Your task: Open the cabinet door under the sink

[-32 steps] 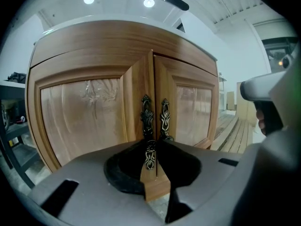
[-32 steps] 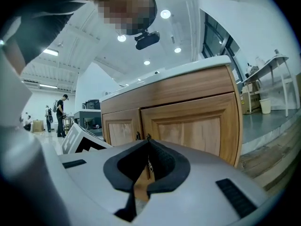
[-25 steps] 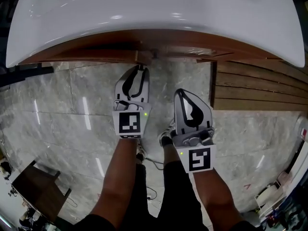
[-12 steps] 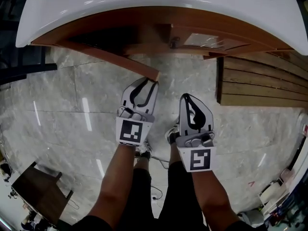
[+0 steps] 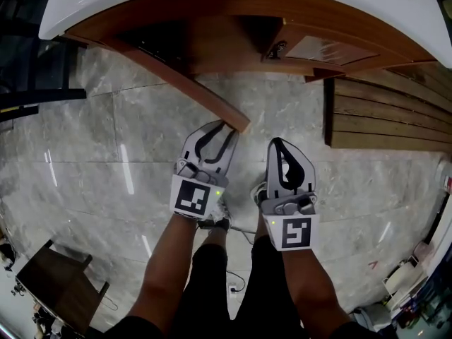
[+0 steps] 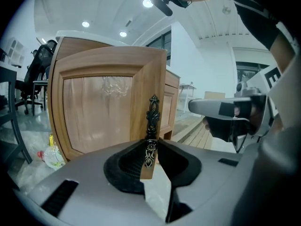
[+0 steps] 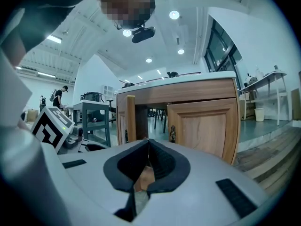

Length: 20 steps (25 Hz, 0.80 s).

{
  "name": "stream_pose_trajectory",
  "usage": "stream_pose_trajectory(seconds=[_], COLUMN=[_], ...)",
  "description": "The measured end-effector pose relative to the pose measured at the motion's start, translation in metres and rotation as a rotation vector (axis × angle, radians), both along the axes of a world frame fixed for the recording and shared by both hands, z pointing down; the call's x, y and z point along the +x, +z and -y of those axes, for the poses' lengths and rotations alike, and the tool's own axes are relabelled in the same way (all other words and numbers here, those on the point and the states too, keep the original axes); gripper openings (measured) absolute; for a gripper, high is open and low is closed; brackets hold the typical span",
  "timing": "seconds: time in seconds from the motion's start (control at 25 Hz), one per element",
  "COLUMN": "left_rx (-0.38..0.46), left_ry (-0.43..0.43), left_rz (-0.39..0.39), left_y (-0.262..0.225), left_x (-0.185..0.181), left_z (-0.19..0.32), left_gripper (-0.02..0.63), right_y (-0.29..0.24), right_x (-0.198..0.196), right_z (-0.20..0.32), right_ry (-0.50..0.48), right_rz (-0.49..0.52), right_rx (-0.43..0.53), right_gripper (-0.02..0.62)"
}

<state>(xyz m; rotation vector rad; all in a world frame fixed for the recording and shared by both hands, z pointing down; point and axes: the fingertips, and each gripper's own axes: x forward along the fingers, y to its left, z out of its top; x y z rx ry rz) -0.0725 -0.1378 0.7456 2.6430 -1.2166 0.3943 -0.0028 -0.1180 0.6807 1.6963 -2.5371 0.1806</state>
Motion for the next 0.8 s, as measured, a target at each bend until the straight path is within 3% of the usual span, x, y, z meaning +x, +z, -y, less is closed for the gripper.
stream_pose_trajectory(seconds=[0.44,0.8], left_rx=[-0.001,-0.030], left_ry=[0.189,0.170], left_rz=[0.089,0.100], left_y=[0.005,0.007], left_x=[-0.053,-0.117], left_z=[-0.055,-0.085], left_gripper=[0.097,0.084], right_y=[-0.005,-0.018], right_x=[-0.045,-0.090], right_z=[-0.018,-0.024], right_ry=[-0.018,-0.063], right_rz=[-0.021,-0.015], right_rx=[0.016,0.031], right_gripper=[0.025,0.025])
